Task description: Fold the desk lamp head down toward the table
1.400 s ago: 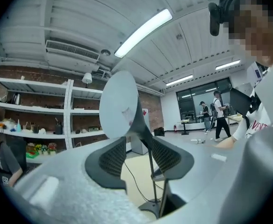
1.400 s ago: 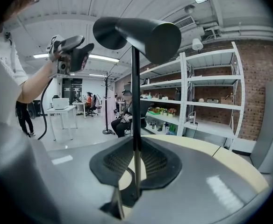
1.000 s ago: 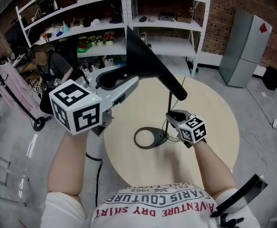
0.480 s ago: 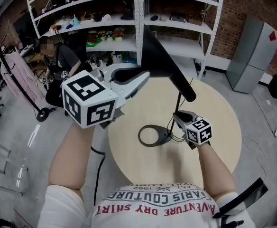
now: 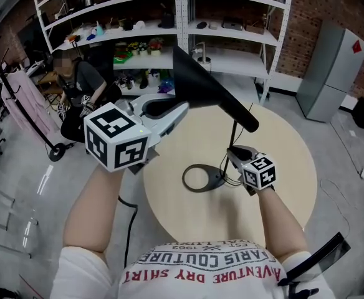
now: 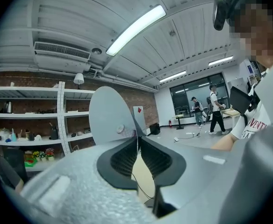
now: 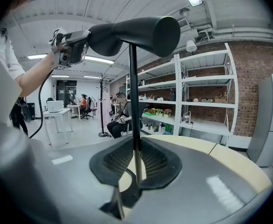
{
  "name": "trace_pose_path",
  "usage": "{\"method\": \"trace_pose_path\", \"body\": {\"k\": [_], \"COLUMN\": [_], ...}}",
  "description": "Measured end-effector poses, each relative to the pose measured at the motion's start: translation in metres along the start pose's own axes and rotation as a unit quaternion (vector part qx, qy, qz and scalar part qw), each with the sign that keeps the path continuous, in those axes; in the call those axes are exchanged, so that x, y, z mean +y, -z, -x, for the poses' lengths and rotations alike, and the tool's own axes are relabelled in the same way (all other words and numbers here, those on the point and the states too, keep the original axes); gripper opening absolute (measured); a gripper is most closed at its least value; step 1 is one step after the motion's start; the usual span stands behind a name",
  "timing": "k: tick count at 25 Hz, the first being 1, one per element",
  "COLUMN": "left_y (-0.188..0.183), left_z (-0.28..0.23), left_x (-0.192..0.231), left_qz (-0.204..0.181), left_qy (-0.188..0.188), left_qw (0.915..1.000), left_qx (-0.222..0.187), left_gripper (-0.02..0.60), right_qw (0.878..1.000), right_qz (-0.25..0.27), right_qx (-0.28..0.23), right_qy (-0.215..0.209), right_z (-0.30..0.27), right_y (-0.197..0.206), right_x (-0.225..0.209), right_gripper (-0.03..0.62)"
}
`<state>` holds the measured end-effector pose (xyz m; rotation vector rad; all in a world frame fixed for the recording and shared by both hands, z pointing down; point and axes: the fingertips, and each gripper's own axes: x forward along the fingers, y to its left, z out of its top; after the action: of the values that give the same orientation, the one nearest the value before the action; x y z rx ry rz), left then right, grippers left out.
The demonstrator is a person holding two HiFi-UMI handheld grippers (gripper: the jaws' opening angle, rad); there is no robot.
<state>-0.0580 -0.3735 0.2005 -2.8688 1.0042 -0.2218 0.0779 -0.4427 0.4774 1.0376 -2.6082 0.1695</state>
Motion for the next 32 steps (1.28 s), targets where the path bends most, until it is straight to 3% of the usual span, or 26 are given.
{"method": "trace_pose_path", "body": {"k": [7,12,32], "left_y": [0.015,0.014,0.087], "left_z": [0.001,0.001,0.012], "left_x": [0.005,0.005,0.002], "left_qz": [0.016,0.005,0.084], "left_qy": [-0.015,-0.019,-0.024], "left_qw": [0.9998,0.9998,0.9962], "left_qx": [-0.003,0.004,0.005], "left_gripper": [0.029,0.028,0.029], "right_qw": [1.0,1.0,1.0], "right_qz": [0.0,0.002,-0.016], "right_qx": [0.0,0.001,-0.017], "right_qy": [0.002,0.001,0.015], "right_z": [-0.002,0.001,0.0], "right_y": [-0.001,-0.003,0.004], "right_x": [-0.005,-0.006,-0.002], "right_gripper": [0.052,0.051,0.052]}}
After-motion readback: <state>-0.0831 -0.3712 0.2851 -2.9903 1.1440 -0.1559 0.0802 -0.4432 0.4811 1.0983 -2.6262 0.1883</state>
